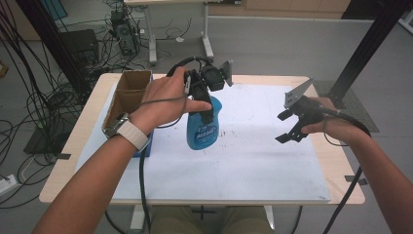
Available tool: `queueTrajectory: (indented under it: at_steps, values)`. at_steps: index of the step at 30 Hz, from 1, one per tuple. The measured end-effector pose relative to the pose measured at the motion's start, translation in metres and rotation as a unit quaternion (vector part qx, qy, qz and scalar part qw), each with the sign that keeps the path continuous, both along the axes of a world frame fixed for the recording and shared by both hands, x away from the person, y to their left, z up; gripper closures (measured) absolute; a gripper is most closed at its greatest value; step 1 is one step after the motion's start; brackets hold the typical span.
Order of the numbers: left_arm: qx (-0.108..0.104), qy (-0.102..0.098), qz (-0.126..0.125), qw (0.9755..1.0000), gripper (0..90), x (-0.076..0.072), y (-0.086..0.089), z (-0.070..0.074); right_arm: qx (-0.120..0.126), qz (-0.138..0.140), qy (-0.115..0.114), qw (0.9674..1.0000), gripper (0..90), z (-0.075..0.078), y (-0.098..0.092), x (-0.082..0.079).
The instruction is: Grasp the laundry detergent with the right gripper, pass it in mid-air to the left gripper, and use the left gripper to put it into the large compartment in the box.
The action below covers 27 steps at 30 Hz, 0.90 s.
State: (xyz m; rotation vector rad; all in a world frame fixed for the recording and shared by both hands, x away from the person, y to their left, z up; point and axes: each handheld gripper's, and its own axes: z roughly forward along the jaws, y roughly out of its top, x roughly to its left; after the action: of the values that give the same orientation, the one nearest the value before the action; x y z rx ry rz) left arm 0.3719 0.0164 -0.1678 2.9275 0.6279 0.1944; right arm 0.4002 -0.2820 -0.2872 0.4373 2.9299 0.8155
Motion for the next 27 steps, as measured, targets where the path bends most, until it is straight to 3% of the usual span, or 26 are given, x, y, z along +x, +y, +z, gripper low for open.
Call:
queueTrajectory:
  at_steps: [14,22,27]
  values:
    - [0.002,-0.006,0.065,0.9978,37.9,0.015,0.01,0.01,-0.017,-0.012,0.0,0.9998,11.3,0.002,-0.012,0.01]
    - [0.001,-0.015,0.111,0.9937,37.9,0.022,0.019,0.024,-0.023,-0.016,0.001,0.9996,11.2,0.004,-0.016,0.016]
    - [0.004,-0.021,0.142,0.9896,37.9,0.027,0.025,0.035,-0.03,-0.017,0.002,0.9994,11.3,0.004,-0.019,0.02]
